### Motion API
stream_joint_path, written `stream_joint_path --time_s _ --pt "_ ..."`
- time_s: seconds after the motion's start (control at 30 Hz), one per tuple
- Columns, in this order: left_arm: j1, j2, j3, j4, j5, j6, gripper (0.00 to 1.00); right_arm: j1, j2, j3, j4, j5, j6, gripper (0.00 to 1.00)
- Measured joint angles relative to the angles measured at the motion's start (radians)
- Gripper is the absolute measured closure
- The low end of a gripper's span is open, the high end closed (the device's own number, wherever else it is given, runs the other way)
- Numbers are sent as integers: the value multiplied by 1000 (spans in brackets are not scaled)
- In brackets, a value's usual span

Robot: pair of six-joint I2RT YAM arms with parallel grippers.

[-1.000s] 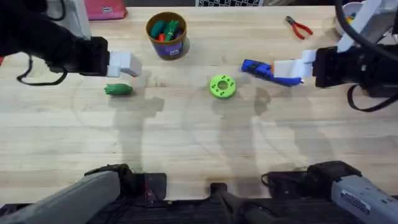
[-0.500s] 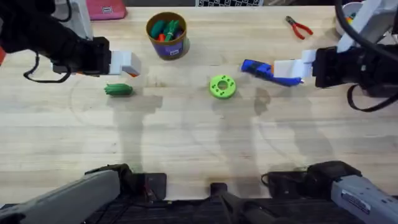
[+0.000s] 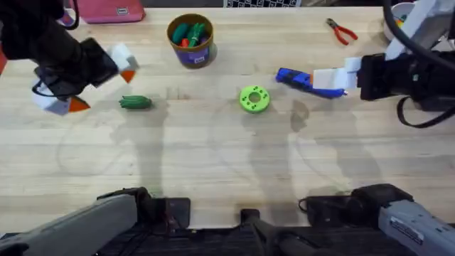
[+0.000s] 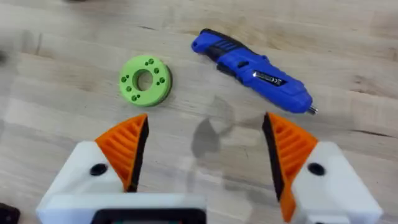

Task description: Pick up the gripper from the table and insert it into the empty holder that is missing its gripper. Then pick up a screw, insert it into the mounting hole, and use the screwdriver to tighten it. Finally, clean up the table by picking up the vegetable and placing it into the bucket.

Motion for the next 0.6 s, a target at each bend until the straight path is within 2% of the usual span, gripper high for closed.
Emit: stream_joint_path --time_s 0.1,0.2,0.3,0.43,0.6 --pt "2 0 0 -1 -49 -274 15 0 0 0 0 0 0 8" --pt "2 0 0 -1 -72 -498 15 0 0 0 -1 0 0 7" --pt "2 12 0 5 -75 -650 16 0 0 0 -6 0 0 7" --pt "2 72 0 61 -70 -752 16 0 0 0 -18 0 0 8" --pt "8 175 0 140 -66 -801 13 0 0 0 -23 0 1 7"
